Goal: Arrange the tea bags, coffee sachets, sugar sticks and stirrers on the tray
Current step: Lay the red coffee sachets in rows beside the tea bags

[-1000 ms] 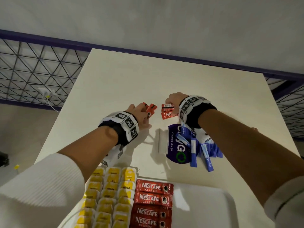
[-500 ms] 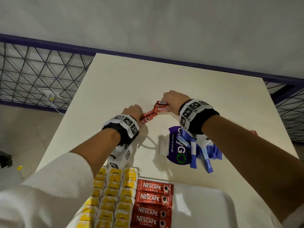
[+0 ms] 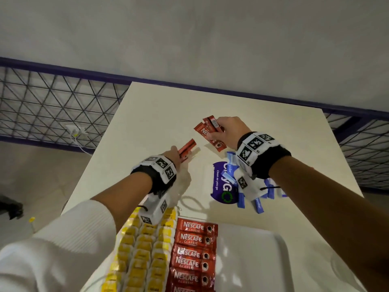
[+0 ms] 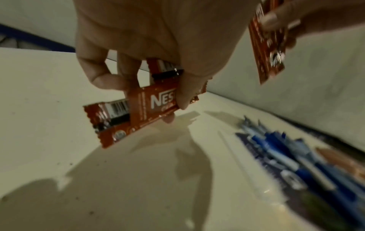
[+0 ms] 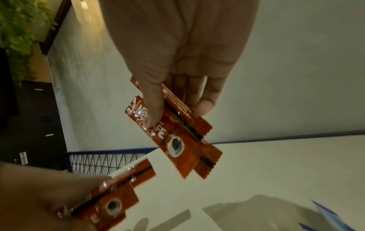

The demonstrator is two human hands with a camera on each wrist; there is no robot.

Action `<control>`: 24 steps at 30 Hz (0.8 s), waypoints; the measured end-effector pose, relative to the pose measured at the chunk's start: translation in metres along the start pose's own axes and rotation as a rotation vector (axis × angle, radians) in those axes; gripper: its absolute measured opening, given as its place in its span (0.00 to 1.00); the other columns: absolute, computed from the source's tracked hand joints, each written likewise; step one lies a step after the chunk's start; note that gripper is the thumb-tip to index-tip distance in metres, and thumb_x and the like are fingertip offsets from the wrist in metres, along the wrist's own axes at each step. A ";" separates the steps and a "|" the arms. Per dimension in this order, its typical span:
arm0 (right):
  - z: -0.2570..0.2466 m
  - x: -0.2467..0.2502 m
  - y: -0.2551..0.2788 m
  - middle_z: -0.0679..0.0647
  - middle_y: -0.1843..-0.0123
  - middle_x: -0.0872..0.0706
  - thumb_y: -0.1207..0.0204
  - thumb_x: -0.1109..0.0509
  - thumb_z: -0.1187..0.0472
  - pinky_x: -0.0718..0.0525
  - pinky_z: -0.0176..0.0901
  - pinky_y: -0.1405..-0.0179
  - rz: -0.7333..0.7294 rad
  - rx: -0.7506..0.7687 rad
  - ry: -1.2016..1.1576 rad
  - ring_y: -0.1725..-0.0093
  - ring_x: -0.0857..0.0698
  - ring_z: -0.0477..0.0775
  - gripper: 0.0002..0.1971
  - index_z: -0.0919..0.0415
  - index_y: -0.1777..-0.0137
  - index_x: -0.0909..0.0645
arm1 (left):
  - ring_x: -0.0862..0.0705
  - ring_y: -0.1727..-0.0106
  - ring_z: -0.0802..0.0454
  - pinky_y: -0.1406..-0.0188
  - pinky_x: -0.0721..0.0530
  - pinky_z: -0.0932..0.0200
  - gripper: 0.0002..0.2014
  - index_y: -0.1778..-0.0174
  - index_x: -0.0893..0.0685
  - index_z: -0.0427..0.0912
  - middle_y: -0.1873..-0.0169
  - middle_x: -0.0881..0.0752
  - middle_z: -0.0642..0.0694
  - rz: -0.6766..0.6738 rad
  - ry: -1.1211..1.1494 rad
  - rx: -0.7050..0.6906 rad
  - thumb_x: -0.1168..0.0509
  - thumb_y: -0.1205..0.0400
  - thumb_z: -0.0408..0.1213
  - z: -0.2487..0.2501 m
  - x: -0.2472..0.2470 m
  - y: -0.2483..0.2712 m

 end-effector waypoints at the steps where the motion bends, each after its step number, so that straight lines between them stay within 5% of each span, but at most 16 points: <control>1: -0.002 0.001 0.006 0.58 0.47 0.14 0.24 0.31 0.52 0.19 0.50 0.41 0.001 -0.003 -0.021 0.48 0.16 0.57 0.13 0.61 0.46 0.19 | 0.23 0.58 0.44 0.60 0.28 0.54 0.11 0.40 0.34 0.36 0.65 0.24 0.44 0.020 0.093 -0.010 0.46 0.14 0.37 0.001 0.004 0.007; 5: -0.010 -0.003 0.037 0.61 0.45 0.13 0.24 0.30 0.54 0.19 0.53 0.38 -0.030 -0.031 -0.273 0.47 0.14 0.60 0.15 0.64 0.43 0.18 | 0.20 0.80 0.56 0.79 0.21 0.59 0.13 0.37 0.36 0.34 0.67 0.23 0.46 -0.007 0.768 -0.124 0.44 0.15 0.29 0.005 0.017 0.044; 10: -0.020 -0.026 0.076 0.61 0.45 0.12 0.26 0.27 0.55 0.18 0.47 0.39 -0.016 -0.060 -0.547 0.51 0.14 0.53 0.16 0.65 0.44 0.15 | 0.18 0.70 0.54 0.71 0.18 0.59 0.13 0.39 0.28 0.45 0.61 0.19 0.44 -0.262 1.123 -0.197 0.46 0.15 0.25 0.034 0.021 0.100; 15: -0.018 -0.041 0.103 0.62 0.46 0.11 0.28 0.26 0.52 0.17 0.54 0.39 -0.006 -0.102 -0.628 0.47 0.13 0.59 0.20 0.67 0.45 0.15 | 0.24 0.84 0.54 0.86 0.26 0.69 0.14 0.53 0.27 0.39 0.69 0.25 0.40 -0.336 1.216 -0.042 0.54 0.22 0.19 0.031 0.010 0.128; 18: -0.019 -0.050 0.116 0.62 0.43 0.12 0.30 0.24 0.51 0.18 0.55 0.38 -0.024 -0.115 -0.648 0.44 0.13 0.60 0.22 0.67 0.42 0.16 | 0.21 0.76 0.53 0.78 0.20 0.65 0.08 0.55 0.24 0.39 0.66 0.21 0.42 -0.398 1.152 -0.095 0.44 0.23 0.25 0.034 0.001 0.147; 21: -0.021 -0.057 0.129 0.61 0.48 0.11 0.32 0.23 0.58 0.15 0.54 0.41 -0.064 -0.109 -0.790 0.49 0.12 0.58 0.12 0.61 0.50 0.14 | 0.15 0.62 0.54 0.61 0.14 0.63 0.15 0.50 0.23 0.47 0.59 0.16 0.45 -0.271 1.047 -0.233 0.39 0.21 0.20 0.036 -0.005 0.161; 24: -0.022 -0.060 0.141 0.53 0.62 0.10 0.29 0.25 0.59 0.13 0.35 0.62 -0.128 -0.075 -0.833 0.67 0.12 0.44 0.04 0.59 0.58 0.15 | 0.13 0.60 0.53 0.57 0.13 0.59 0.14 0.48 0.22 0.47 0.56 0.14 0.44 -0.262 1.055 -0.219 0.38 0.20 0.22 0.029 -0.014 0.174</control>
Point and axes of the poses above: each hand's wrist, its own y-axis away from the middle knuckle, its own x-axis out of the back of the hand, z = x × y, the point moved 4 cm from there along -y, towards the middle knuckle
